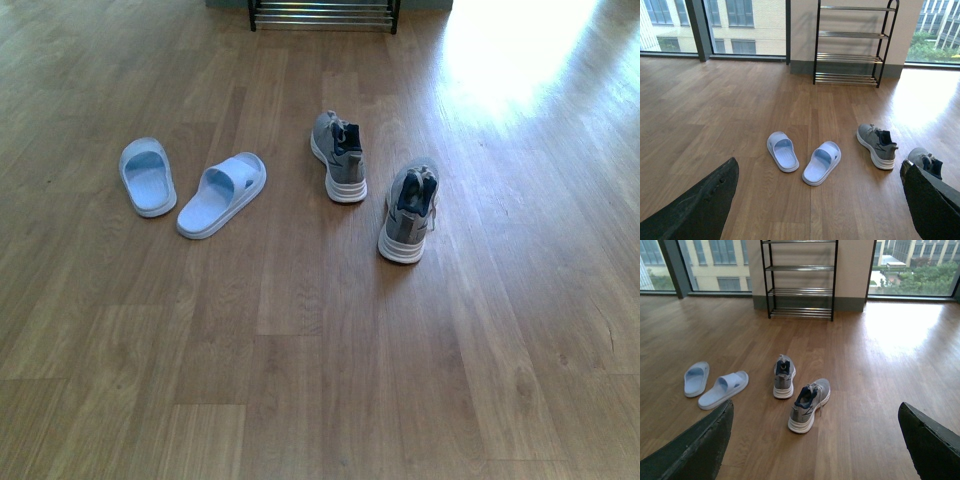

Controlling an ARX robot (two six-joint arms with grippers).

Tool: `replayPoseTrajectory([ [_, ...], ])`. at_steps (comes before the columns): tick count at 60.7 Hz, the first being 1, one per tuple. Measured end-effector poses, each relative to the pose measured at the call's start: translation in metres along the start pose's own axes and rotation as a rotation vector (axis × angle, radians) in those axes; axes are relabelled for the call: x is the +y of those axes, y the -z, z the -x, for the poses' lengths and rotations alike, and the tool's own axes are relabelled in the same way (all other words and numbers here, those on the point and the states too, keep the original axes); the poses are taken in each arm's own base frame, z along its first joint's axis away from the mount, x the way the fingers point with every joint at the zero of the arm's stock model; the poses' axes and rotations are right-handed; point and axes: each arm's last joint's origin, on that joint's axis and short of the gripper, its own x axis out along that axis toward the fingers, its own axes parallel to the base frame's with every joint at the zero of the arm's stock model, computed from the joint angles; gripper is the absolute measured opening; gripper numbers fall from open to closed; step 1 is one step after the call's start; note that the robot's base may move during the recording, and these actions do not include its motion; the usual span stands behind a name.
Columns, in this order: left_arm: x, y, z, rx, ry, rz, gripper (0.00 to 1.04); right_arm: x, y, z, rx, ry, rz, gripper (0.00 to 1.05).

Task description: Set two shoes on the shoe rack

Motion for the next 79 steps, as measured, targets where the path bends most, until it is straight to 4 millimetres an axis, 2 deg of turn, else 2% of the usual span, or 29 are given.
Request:
replayPoseTrajectory([
  [79, 0.0, 0.0, 0.0, 0.0, 0.0, 0.0, 0.95, 0.0, 0.0, 0.0, 0.0, 0.0, 0.0, 0.95],
])
